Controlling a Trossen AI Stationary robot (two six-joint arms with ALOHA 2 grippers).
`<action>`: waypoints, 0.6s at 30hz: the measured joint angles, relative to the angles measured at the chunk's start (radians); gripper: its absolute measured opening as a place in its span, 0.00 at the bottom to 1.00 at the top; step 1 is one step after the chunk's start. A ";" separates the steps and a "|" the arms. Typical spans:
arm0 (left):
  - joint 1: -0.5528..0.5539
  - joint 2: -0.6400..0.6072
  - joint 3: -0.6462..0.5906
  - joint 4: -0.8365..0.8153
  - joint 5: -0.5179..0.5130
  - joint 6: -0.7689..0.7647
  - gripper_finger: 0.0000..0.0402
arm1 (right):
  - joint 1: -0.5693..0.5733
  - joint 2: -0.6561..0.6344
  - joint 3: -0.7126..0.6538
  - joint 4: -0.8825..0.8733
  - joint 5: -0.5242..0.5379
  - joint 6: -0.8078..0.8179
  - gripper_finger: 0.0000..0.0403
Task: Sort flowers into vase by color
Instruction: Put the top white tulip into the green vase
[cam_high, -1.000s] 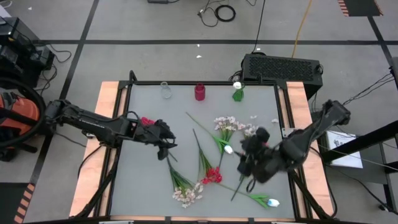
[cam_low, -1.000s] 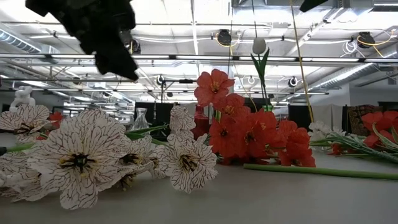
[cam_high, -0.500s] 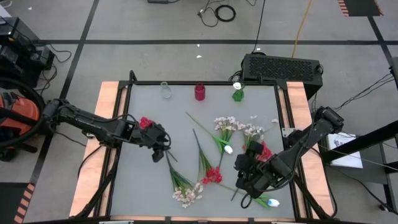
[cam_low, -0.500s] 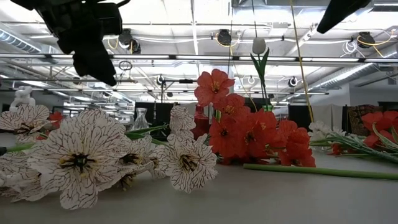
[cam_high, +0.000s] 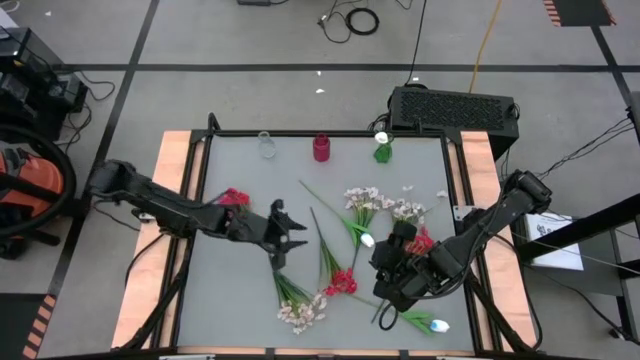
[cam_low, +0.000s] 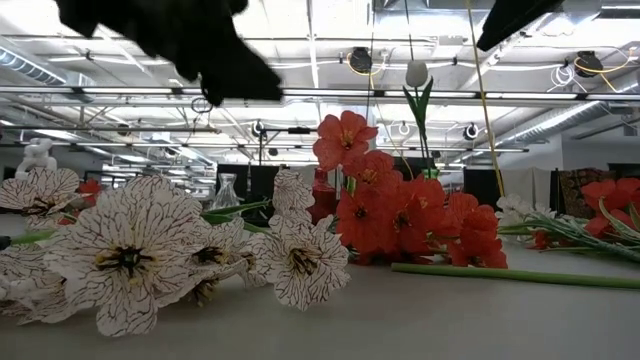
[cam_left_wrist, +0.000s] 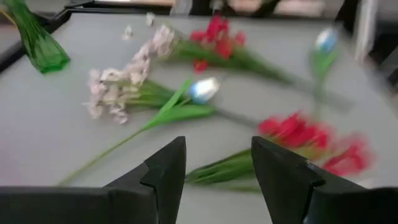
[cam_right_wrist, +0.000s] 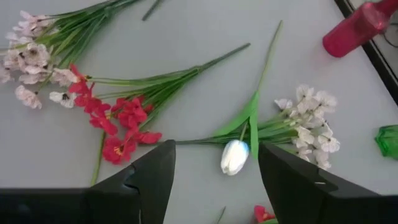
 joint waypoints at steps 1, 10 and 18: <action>0.010 0.033 0.008 -0.002 -0.018 0.031 0.47 | 0.000 0.000 0.000 0.002 -0.001 -0.008 0.55; 0.154 0.282 0.123 -0.025 0.042 0.138 0.47 | -0.026 -0.001 0.000 0.022 0.001 -0.051 0.55; 0.245 0.411 0.286 -0.125 0.099 0.389 0.47 | -0.032 -0.001 0.000 0.024 -0.001 -0.049 0.55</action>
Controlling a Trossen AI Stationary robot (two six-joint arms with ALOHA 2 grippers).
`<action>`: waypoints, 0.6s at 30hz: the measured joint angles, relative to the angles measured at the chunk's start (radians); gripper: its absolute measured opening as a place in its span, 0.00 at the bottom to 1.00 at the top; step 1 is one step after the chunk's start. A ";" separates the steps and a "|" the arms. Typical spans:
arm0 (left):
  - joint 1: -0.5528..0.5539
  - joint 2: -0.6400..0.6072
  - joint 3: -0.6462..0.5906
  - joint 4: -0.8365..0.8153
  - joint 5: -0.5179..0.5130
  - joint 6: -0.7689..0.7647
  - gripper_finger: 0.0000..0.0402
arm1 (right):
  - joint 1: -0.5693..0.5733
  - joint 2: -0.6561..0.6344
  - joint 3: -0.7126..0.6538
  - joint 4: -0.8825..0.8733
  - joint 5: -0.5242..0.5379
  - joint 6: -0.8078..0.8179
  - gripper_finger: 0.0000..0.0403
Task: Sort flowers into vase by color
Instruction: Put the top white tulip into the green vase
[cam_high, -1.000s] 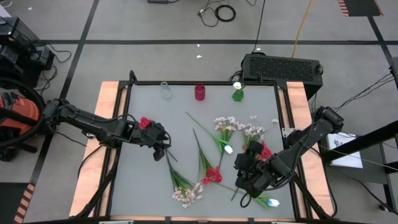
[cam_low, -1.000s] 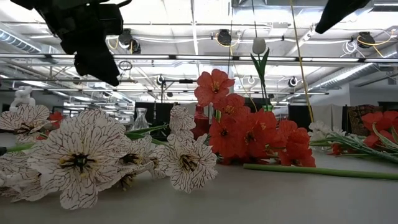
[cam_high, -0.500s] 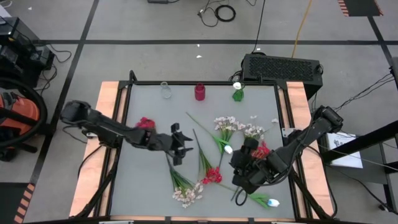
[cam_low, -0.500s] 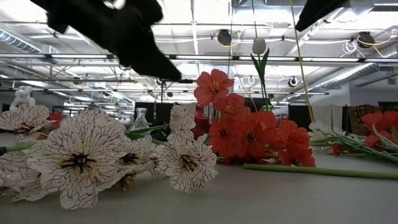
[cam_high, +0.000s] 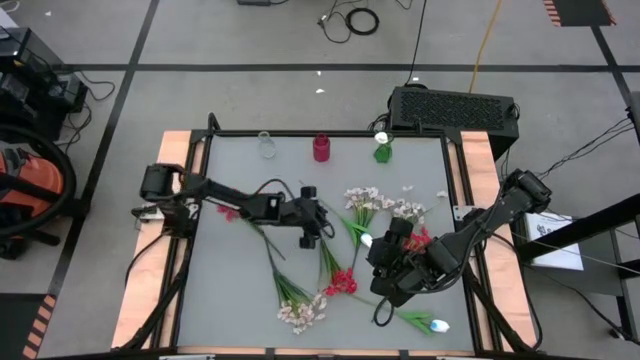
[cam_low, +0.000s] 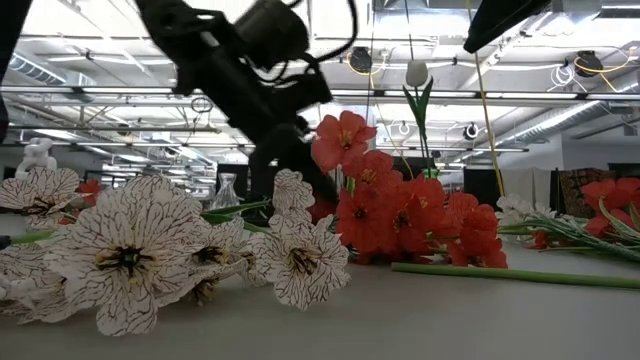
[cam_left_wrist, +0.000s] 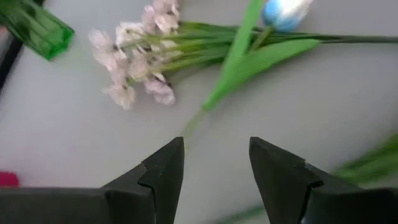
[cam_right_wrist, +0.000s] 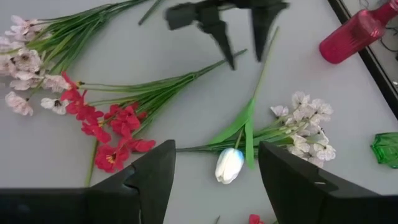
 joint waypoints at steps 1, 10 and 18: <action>0.014 0.011 0.015 -0.014 0.008 0.032 0.47 | 0.001 0.000 0.000 0.000 -0.002 0.003 0.55; 0.117 0.123 0.076 -0.027 0.153 0.155 0.47 | 0.000 0.000 0.000 0.004 -0.004 0.008 0.55; 0.162 0.184 0.100 -0.009 0.171 0.195 0.47 | 0.000 0.000 0.000 0.019 0.000 0.003 0.55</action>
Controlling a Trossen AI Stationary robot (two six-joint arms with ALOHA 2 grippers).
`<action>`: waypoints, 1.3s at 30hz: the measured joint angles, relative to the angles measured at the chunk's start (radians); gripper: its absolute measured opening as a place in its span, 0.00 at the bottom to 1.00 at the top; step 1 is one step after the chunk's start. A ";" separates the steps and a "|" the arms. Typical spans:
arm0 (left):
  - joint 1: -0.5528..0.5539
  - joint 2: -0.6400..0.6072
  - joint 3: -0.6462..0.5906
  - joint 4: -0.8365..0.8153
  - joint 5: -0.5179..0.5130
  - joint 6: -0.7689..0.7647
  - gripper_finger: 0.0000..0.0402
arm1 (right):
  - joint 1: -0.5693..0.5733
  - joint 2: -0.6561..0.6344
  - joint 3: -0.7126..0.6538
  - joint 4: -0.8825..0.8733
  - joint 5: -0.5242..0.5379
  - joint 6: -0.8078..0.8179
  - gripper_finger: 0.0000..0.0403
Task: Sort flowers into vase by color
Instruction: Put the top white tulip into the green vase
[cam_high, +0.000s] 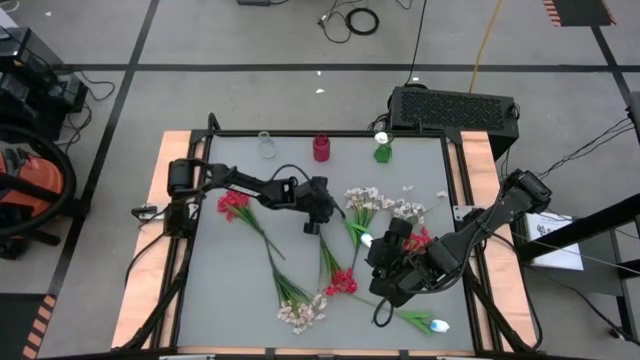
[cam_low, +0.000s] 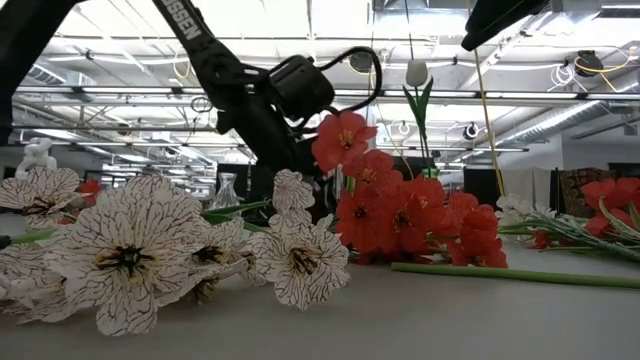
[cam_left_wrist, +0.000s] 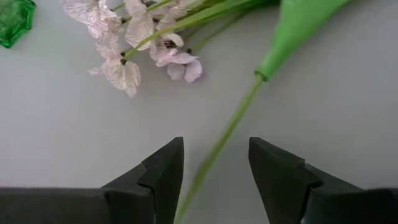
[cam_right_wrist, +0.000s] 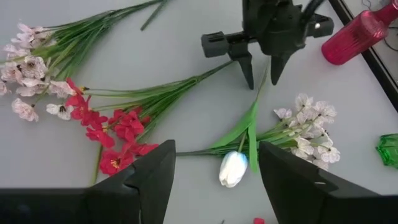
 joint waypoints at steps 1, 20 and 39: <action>0.006 0.001 0.000 0.000 0.010 0.000 0.46 | 0.000 0.000 0.000 0.004 0.000 0.000 0.55; 0.000 -0.094 0.003 -0.175 -0.001 0.021 0.03 | 0.000 0.000 0.000 0.026 0.022 0.004 0.55; -0.308 -0.848 -0.054 -0.559 -0.010 -0.375 0.01 | -0.002 0.000 0.000 0.158 0.218 -0.069 0.55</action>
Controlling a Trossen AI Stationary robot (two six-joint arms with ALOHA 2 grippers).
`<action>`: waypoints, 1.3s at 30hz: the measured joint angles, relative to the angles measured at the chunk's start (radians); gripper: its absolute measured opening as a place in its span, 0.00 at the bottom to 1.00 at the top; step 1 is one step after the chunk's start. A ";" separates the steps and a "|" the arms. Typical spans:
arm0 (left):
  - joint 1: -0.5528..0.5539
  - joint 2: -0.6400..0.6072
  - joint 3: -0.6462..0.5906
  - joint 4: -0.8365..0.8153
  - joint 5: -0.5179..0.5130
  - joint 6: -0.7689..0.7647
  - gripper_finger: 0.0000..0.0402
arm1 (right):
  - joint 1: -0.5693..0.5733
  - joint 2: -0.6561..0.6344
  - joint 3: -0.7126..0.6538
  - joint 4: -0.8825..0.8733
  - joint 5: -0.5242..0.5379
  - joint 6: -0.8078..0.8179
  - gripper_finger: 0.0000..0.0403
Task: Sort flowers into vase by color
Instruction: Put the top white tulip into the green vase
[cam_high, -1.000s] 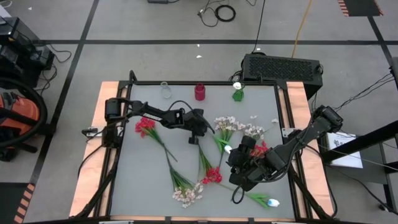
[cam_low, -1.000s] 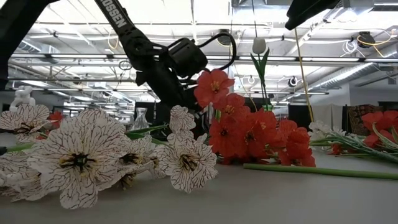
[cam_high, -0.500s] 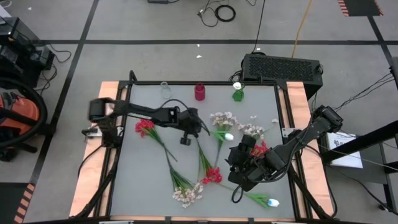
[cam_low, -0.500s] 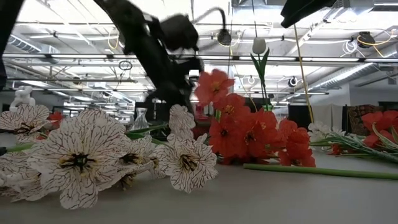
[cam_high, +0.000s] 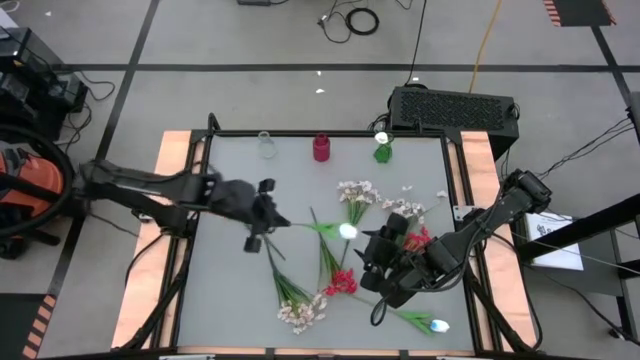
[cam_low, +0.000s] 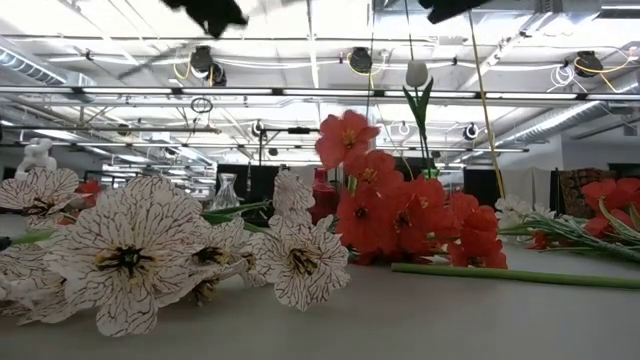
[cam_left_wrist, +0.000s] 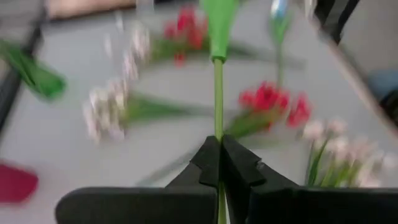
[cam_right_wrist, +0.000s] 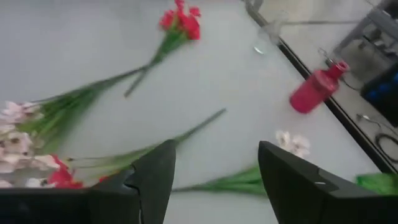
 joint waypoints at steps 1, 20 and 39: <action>-0.023 -0.021 -0.002 0.015 -0.019 -0.008 0.01 | -0.001 0.000 0.000 0.033 0.000 -0.028 0.55; -0.287 0.215 -0.002 0.949 0.054 0.115 0.03 | -0.020 0.000 0.000 0.646 -0.009 -0.616 0.55; -0.297 0.421 -0.002 1.259 0.047 0.117 0.03 | -0.010 0.000 0.000 1.005 -0.226 -0.848 0.55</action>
